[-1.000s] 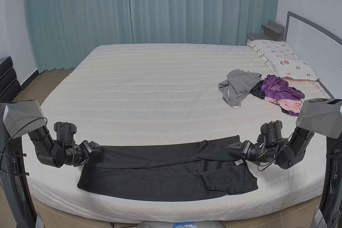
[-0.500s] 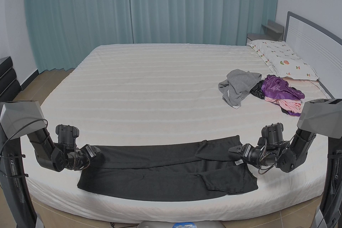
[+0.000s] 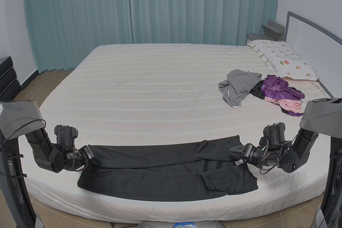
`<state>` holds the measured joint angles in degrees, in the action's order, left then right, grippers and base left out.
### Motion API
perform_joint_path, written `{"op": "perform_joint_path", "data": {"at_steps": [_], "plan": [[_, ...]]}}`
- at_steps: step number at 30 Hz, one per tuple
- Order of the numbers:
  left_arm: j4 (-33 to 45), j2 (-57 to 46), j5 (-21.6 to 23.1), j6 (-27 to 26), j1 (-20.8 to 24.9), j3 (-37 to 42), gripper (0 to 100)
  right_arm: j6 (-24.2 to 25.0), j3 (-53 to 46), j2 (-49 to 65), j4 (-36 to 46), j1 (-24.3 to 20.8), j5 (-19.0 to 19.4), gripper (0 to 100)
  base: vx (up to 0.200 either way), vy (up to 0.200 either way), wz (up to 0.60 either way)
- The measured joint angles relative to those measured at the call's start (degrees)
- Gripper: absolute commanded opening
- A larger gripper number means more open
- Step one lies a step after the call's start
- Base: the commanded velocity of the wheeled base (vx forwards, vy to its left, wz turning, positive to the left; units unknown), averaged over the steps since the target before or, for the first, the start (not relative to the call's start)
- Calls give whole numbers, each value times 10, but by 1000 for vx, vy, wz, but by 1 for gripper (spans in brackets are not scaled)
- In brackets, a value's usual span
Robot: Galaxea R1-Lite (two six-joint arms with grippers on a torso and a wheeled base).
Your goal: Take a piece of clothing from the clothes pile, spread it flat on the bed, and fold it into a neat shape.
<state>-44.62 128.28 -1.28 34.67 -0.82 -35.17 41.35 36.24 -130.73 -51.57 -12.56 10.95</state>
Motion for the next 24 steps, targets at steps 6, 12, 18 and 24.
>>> {"op": "perform_joint_path", "data": {"at_steps": [6, 12, 18, 24], "plan": [[0, -16, -2, 1, 0, 1, 0, 29, -2, 17, 12, -12, -9, 100, 0, 0, 0], [-1, -33, -2, 6, 2, 1, 0, 36, 16, 14, 26, -34, -52, 100, 0, 0, 0], [-2, -40, 0, 8, 2, 0, 0, 37, 41, -1, 49, -42, -62, 100, 0, 0, 0], [-4, -42, -1, 18, 3, -1, 0, 36, 83, -23, 70, -42, -90, 100, 0, 0, 0]]}}
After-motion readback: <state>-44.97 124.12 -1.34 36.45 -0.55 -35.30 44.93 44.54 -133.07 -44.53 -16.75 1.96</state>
